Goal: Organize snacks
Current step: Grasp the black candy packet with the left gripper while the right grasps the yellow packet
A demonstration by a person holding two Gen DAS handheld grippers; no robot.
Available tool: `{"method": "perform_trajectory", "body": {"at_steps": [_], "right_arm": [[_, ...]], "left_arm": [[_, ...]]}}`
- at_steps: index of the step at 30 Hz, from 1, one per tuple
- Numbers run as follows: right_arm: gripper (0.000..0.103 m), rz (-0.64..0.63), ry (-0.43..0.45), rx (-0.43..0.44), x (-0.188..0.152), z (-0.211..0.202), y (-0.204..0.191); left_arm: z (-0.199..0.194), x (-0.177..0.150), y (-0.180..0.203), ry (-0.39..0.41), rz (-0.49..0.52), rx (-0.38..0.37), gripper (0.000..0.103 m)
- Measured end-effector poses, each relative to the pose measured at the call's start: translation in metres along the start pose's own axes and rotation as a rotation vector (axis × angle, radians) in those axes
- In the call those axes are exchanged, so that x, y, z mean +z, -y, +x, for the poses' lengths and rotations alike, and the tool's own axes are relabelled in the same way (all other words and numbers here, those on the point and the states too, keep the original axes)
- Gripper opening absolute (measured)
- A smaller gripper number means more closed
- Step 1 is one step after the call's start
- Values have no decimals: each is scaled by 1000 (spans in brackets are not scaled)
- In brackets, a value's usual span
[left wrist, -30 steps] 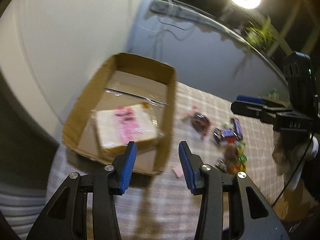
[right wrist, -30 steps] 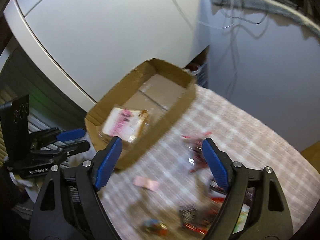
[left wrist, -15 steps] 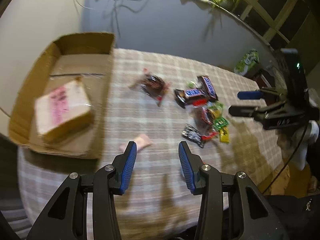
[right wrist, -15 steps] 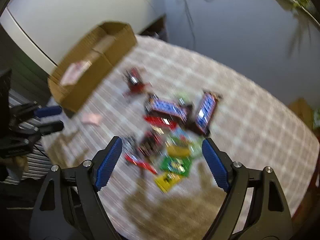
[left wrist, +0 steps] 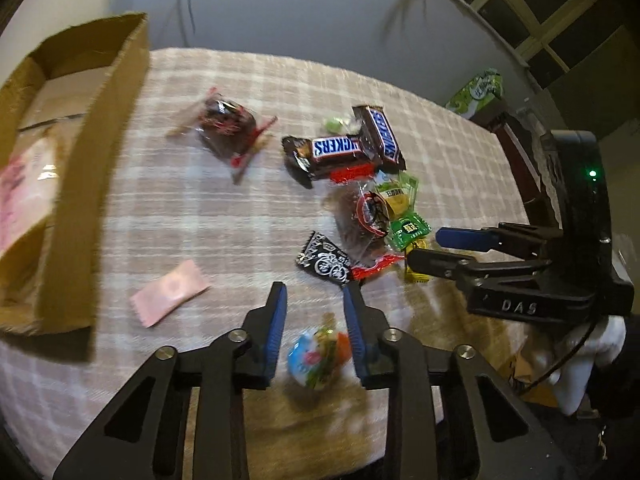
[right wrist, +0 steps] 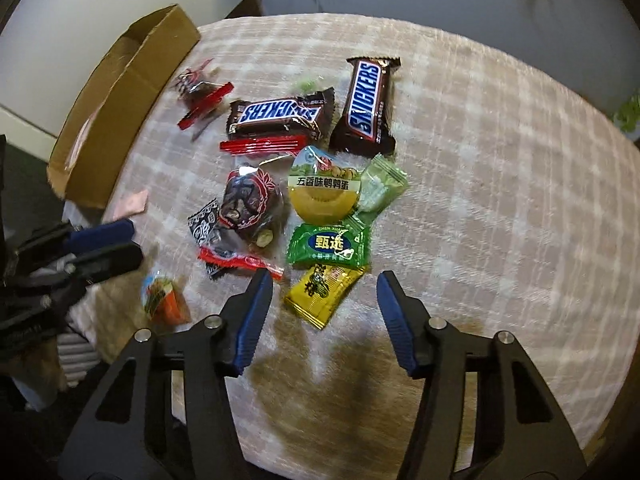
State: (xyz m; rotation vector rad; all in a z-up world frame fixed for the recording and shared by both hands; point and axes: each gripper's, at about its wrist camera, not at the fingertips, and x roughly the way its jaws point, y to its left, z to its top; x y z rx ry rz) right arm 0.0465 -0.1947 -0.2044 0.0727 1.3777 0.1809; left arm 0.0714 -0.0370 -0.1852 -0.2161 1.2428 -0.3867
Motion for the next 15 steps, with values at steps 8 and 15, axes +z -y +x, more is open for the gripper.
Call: {"method": "perform_trajectory", "body": {"at_steps": [8,15], "right_arm": [[54,-15,0,-49,-2,12,-10],[43,-28,3,-74,2,13,-7]], "left_arm": [[25,8,3,-56,-51,-22,23],[39,17,9,-67,-68,0,28]]}}
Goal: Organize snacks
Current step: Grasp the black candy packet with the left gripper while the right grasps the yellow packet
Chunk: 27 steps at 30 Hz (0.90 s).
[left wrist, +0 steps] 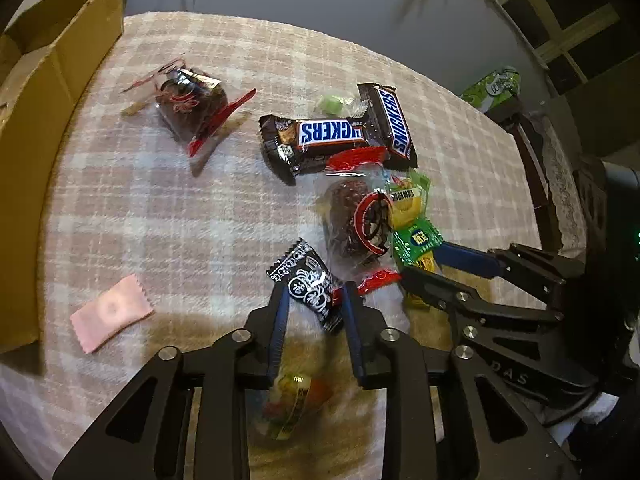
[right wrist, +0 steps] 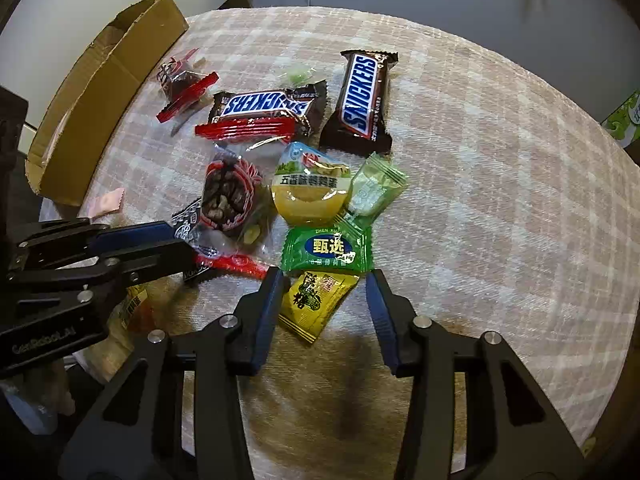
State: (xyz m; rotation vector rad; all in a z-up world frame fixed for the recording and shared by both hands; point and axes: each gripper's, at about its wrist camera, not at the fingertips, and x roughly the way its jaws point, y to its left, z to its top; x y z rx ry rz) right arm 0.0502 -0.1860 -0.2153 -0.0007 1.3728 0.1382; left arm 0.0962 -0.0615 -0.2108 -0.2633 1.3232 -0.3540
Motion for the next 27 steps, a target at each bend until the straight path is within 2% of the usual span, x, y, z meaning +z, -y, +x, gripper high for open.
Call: {"method": "perform_trajectory", "body": {"at_steps": [3,6,14,17,19,27], "right_arm": [[38,-8,0,-4,-3,-3,4],[35,-19,-1,-17,-6,-6,8],[34,14,-17,-1,-7,-11,24],[34,8,-18,-2,-7,-11,24],[34,7,-19,4,-5,-10,23],[35,8,-21,11,-4,-9,25]], "left_arm": [[2,5,3,7,-9,6,36],[8,9,16,18,55,46,44],[17,1,41,34,212,157,46],[22,-3,51,47,274,211,35],[22,-2,48,47,269,204,25],[9,0,20,40,254,166,21]]}}
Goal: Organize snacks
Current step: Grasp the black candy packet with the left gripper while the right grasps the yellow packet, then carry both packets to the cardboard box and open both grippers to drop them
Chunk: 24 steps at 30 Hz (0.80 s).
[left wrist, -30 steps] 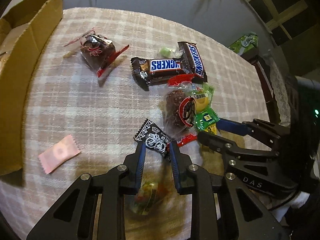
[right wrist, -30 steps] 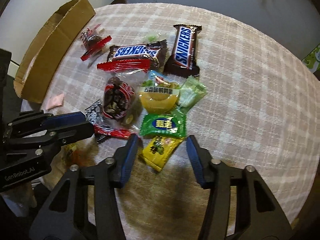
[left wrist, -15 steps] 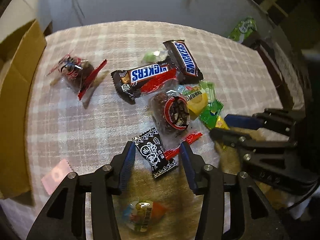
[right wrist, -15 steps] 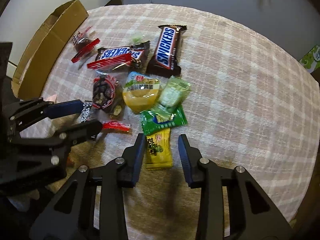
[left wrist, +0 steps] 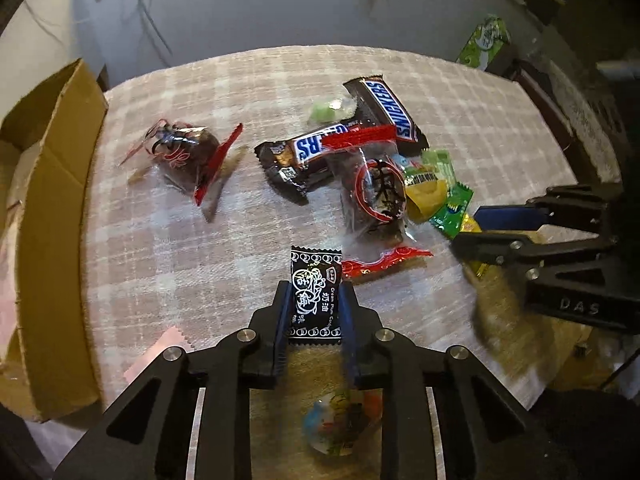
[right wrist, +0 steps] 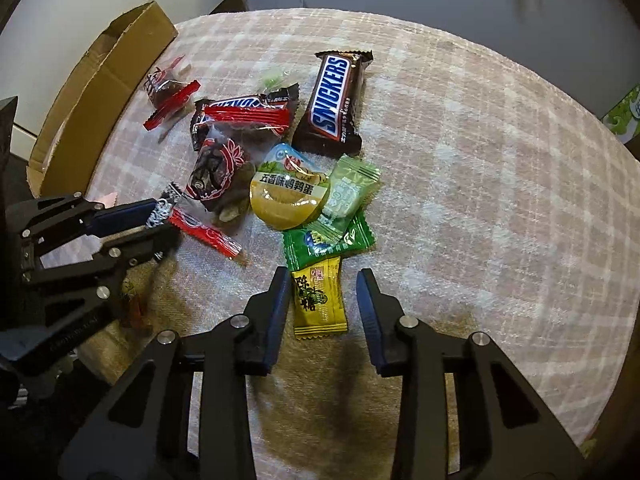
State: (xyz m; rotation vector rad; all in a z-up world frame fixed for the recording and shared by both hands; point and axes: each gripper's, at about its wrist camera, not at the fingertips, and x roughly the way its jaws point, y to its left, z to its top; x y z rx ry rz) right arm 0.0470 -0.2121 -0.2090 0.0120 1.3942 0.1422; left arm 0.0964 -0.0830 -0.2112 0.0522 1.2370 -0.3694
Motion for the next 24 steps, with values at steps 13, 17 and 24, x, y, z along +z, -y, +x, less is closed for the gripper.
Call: {"method": "perform_trajectory", "body": {"at_steps": [13,17,24], "right_arm": [[22,-33,3,14,-7,-3,-8],[20,-16,12,28,-8,-12,-3],[19,6,34,26,-8,-31,9]], "left_arm": [[-12,-6,-16,11,-84,-46,21],[-18,-6,-18,21,-94,-51,21],[-34,-7,-25,42,-123,-55,21]]}}
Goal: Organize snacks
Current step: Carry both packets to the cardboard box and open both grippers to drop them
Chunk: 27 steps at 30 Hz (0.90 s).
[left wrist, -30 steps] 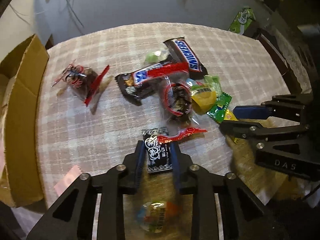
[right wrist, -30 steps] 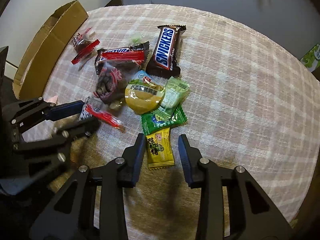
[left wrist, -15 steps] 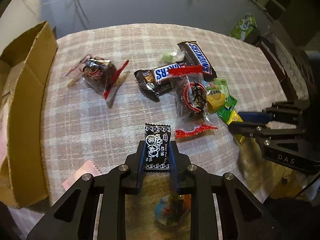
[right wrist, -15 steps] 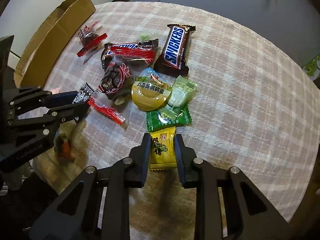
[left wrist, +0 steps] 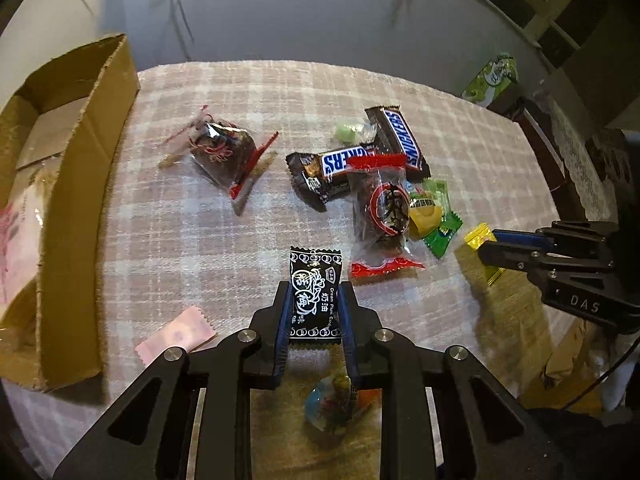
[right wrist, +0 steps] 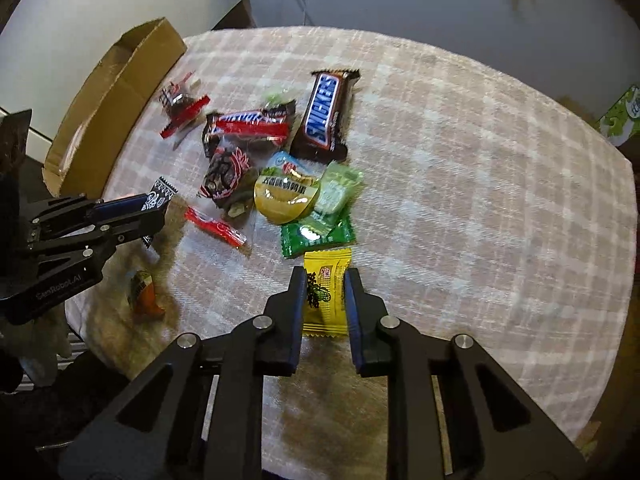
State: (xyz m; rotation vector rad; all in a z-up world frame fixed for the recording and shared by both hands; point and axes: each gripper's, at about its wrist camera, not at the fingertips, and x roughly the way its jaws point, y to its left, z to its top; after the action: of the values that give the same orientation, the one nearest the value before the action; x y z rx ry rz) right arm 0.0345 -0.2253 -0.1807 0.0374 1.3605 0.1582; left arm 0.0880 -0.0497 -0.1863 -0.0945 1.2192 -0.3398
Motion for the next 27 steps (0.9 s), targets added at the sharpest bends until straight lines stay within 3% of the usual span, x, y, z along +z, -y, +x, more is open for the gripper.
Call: {"method": "perform_trajectory", "body": {"at_steps": [10,27], "right_arm": [[19,-34,91,20,25,-33,-19],[19,-227,174,150,118,-33,-122]], "left_arm": [[-32,7,-18,71,-42,18,21],[-82,22,-100,192,-204,126,21]]}}
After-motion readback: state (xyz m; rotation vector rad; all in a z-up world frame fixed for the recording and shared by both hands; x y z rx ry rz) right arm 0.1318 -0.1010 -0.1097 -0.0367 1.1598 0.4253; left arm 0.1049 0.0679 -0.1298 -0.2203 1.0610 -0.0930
